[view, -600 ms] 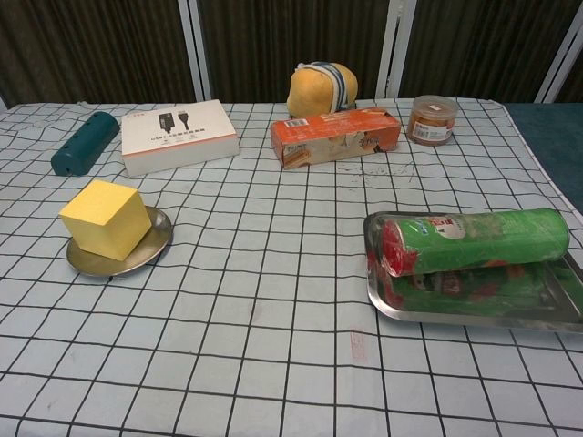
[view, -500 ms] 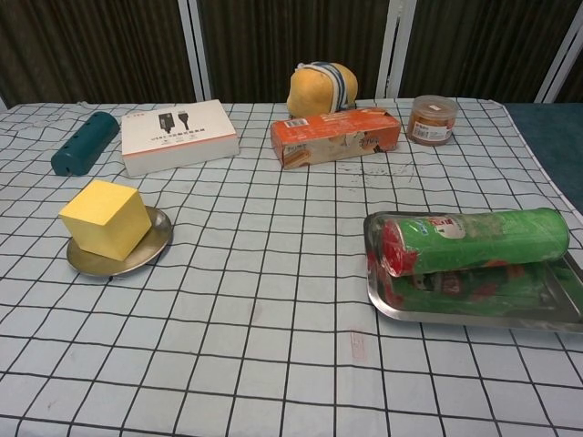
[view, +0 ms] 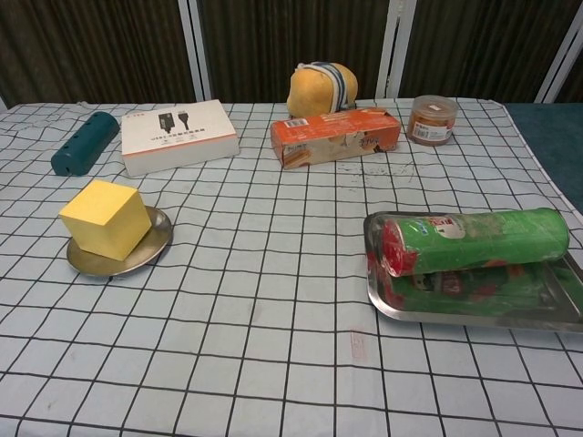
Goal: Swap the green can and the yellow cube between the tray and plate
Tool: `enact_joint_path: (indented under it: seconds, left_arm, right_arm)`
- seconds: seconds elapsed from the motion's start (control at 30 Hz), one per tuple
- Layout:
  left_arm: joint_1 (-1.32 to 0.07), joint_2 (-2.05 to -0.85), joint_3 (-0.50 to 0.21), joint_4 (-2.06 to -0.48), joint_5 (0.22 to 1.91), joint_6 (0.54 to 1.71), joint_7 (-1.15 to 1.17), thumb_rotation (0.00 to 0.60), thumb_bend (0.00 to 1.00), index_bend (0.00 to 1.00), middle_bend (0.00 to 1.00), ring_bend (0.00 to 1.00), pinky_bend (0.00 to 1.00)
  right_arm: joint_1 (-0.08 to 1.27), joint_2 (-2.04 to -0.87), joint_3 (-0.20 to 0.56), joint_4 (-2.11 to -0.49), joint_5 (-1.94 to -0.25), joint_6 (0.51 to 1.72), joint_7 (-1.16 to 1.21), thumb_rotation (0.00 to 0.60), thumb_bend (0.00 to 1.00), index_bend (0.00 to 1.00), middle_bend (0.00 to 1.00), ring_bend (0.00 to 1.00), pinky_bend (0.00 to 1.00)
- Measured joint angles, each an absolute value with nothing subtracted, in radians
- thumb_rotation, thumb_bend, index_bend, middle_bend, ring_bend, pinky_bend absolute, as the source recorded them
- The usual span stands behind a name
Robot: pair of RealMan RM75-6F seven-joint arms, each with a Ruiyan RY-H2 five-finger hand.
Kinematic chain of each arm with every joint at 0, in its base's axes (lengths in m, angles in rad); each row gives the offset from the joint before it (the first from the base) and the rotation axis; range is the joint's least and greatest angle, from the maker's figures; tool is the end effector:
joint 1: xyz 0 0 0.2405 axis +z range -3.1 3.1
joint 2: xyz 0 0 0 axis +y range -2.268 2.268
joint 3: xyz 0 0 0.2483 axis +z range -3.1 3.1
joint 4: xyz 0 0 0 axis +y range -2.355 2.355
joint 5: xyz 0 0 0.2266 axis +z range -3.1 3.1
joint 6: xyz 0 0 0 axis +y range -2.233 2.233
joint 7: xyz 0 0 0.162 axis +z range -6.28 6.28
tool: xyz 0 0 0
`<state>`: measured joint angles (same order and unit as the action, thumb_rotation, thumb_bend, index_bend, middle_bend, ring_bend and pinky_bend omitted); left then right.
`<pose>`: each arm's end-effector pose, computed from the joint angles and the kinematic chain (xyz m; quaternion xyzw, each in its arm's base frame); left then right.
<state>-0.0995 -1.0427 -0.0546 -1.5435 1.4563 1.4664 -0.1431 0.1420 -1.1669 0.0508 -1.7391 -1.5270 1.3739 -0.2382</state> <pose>-0.3350 0.2074 0.1763 -0.5795 -0.3939 -0.3861 0.6000 -0.2649 -0.2111 0.0963 0.6566 -0.3687 0.3635 0.5484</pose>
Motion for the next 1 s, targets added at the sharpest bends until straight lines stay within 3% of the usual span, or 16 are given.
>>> enact_joint_path:
  seconds: [0.3, 0.53, 0.87, 1.0]
  left_arm:
    - [-0.080, -1.038, -0.070, -1.543, 1.446, 1.506, -0.158, 0.600, 0.29, 0.03, 0.02, 0.00, 0.14]
    - [-0.076, -1.036, -0.074, -1.540, 1.436, 1.502, -0.170, 0.600, 0.29, 0.04, 0.03, 0.00, 0.15]
    - [-0.068, -1.037, -0.089, -1.527, 1.413, 1.504, -0.201, 0.600, 0.29, 0.06, 0.04, 0.00, 0.15]
    - [-0.068, -1.036, -0.095, -1.520, 1.405, 1.499, -0.213, 0.600, 0.29, 0.07, 0.04, 0.00, 0.15]
  right_arm:
    - [0.287, -1.169, 0.117, -1.751, -1.421, 1.168, -0.317, 0.600, 0.01, 0.00, 0.00, 0.00, 0.00]
    - [0.439, -1.235, 0.164, -1.691, -1.266, 0.993, -0.413, 0.600, 0.01, 0.00, 0.00, 0.00, 0.00]
    - [0.559, -1.358, 0.175, -1.547, -1.121, 0.868, -0.462, 0.600, 0.01, 0.05, 0.00, 0.00, 0.00]
    - [0.583, -1.395, 0.168, -1.502, -1.100, 0.853, -0.472, 0.600, 0.01, 0.11, 0.05, 0.00, 0.00]
